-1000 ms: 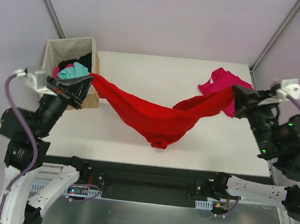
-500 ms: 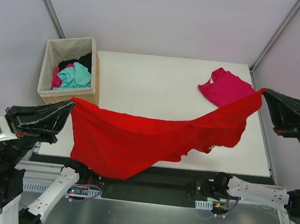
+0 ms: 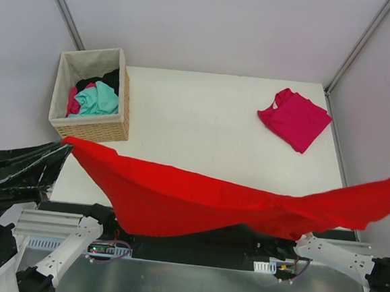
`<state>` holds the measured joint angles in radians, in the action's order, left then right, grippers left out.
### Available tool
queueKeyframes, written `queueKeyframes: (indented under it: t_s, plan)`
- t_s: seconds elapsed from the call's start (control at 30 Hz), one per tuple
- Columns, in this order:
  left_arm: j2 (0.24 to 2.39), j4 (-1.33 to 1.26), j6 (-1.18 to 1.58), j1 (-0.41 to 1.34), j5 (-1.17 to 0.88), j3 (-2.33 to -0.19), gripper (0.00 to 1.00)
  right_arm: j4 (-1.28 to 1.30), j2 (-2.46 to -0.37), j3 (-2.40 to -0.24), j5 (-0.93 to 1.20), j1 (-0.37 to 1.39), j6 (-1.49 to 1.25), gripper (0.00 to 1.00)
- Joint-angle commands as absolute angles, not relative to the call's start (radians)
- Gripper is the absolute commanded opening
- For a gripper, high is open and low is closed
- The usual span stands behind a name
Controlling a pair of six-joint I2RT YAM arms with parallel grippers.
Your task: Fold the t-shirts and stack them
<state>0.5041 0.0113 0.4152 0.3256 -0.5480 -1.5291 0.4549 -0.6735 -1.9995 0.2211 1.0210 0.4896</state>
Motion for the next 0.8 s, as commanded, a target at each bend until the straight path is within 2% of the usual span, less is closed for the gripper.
queueKeyframes:
  t_s: [0.0, 0.17, 0.3, 0.47, 0.63, 0.77]
  plan:
    - [0.518, -0.150, 0.479, 0.321, -0.592, -1.588, 0.00, 0.393, -0.699, -2.042, 0.393, 0.951, 0.430, 0.01]
    - [0.534, -0.172, 0.492, 0.321, -0.591, -1.624, 0.00, 0.396, -0.730, -2.108, 0.439, 0.890, 0.393, 0.01]
    - [0.526, -0.172, 0.486, 0.321, -0.563, -1.562, 0.00, 0.399, -0.735, -2.067, 0.390, 0.862, 0.399, 0.01]
    - [0.508, -0.169, 0.446, 0.322, -0.436, -1.370, 0.00, 0.408, -0.724, -1.922, 0.166, 0.864, 0.484, 0.01]
    - [0.538, -0.182, 0.404, 0.324, -0.300, -1.175, 0.00, 0.350, -0.727, -1.670, -0.145, 0.876, 0.534, 0.01]
    - [0.580, -0.236, 0.397, 0.322, -0.218, -0.982, 0.00, 0.255, -0.739, -1.459, -0.297, 0.874, 0.523, 0.01]
